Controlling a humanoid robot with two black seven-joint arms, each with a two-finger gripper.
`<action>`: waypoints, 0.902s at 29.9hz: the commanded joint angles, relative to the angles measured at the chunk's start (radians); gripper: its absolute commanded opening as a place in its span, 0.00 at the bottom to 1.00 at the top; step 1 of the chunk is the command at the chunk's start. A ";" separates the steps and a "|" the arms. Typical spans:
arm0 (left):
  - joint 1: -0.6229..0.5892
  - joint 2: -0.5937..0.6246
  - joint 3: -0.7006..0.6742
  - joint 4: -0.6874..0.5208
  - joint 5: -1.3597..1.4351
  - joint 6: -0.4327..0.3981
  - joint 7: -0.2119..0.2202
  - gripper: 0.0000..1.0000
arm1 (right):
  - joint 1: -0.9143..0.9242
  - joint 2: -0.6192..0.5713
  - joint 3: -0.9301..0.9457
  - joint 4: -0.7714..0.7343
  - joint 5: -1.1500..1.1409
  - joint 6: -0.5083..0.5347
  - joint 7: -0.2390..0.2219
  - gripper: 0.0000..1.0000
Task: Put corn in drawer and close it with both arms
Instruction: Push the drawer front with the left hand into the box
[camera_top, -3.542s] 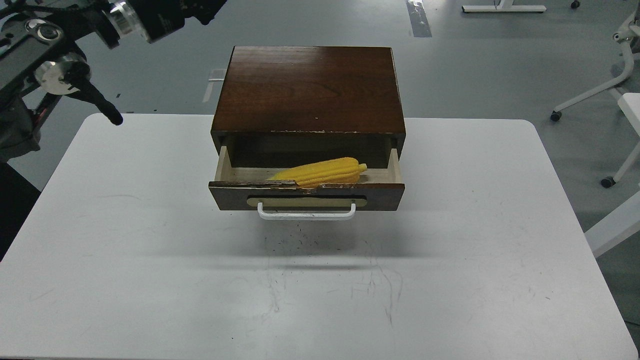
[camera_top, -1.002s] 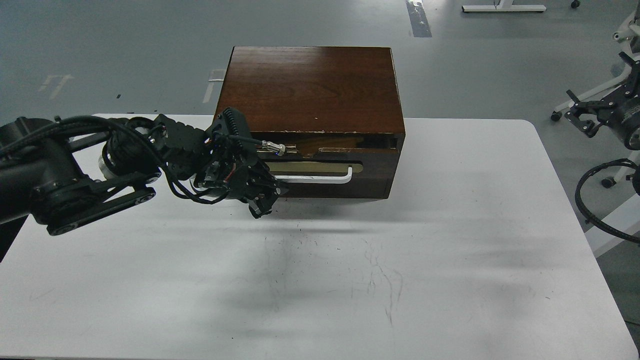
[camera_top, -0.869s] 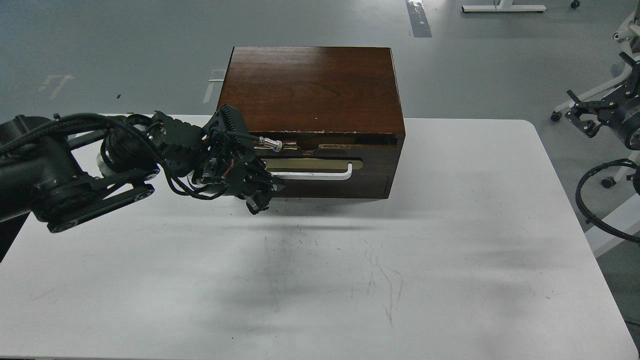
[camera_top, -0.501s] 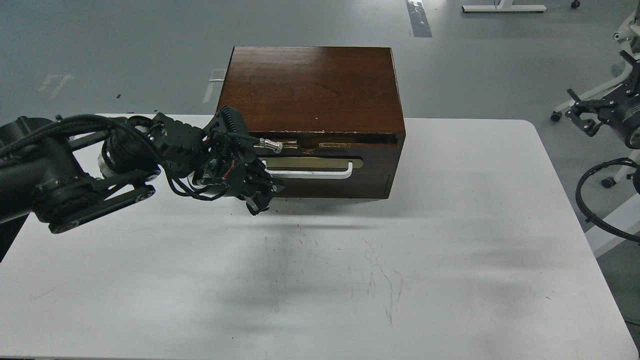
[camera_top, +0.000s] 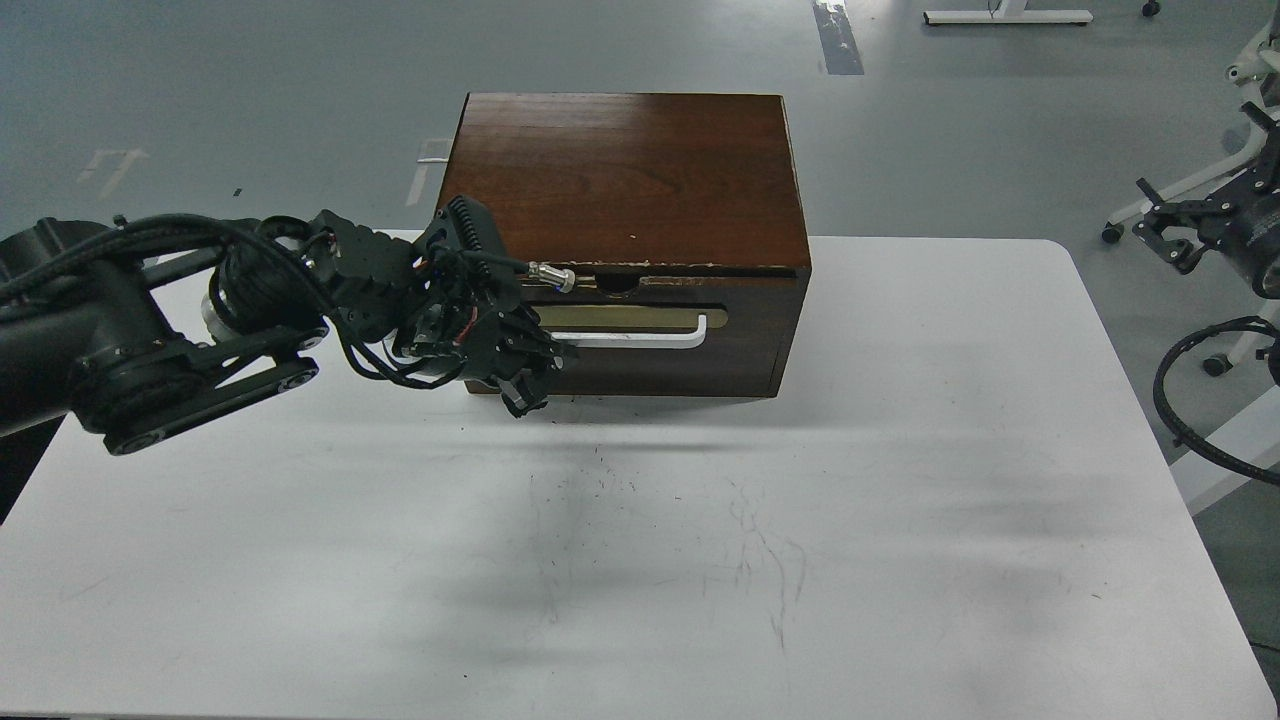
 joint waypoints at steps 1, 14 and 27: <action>-0.001 -0.001 0.001 0.011 0.000 0.000 -0.002 0.00 | -0.002 0.000 -0.001 0.000 0.000 0.000 0.000 1.00; -0.001 -0.012 0.004 0.075 0.008 0.000 0.006 0.00 | -0.003 -0.003 -0.001 0.000 0.000 0.000 0.000 1.00; 0.008 -0.015 0.003 -0.010 -0.006 0.000 -0.005 0.00 | -0.006 -0.008 -0.001 0.000 0.000 0.000 0.000 1.00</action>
